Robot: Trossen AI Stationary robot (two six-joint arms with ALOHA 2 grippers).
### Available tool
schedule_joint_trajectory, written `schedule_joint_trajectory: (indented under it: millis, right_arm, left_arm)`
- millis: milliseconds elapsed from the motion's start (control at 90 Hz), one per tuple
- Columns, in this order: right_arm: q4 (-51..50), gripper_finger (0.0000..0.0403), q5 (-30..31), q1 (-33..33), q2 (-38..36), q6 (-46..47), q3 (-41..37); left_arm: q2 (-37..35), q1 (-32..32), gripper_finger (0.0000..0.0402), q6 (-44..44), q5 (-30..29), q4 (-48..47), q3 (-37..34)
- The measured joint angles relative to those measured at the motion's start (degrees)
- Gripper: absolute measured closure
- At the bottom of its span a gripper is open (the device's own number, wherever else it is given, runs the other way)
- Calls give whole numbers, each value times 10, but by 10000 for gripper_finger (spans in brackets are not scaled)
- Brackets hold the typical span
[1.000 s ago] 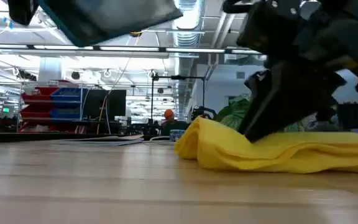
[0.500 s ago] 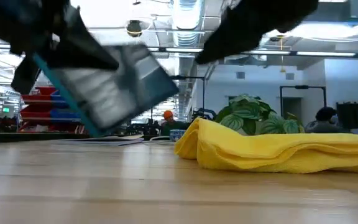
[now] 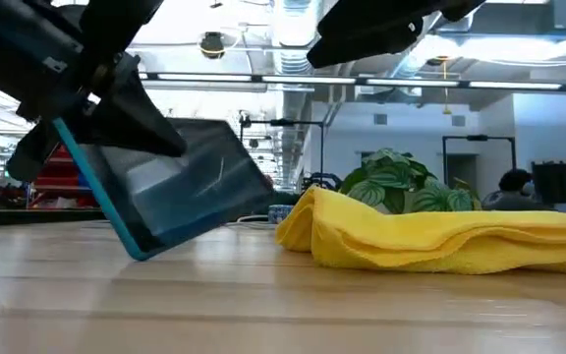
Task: Apply microfiber cloth
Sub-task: Wipe the blue tablet with the microfiber cloth
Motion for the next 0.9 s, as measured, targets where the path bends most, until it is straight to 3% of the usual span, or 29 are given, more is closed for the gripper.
schedule_joint_trajectory:
  millis: [189, 567, 733, 900]
  right_arm:
    - [1, 191, 0, 3, 0, 0, 0]
    - [5, 191, 0, 2, 0, -3, 0]
    - [11, 191, -4, -2, -14, -34, 10]
    - [-31, 191, -62, -31, -70, -57, 26]
  left_arm:
    - [0, 6, 330, -13, 15, -22, 0]
    - [0, 3, 223, 74, 99, -27, 0]
    - [-21, -12, 211, 107, 125, -64, 0]
    - [-76, -28, 217, 149, 113, -91, 0]
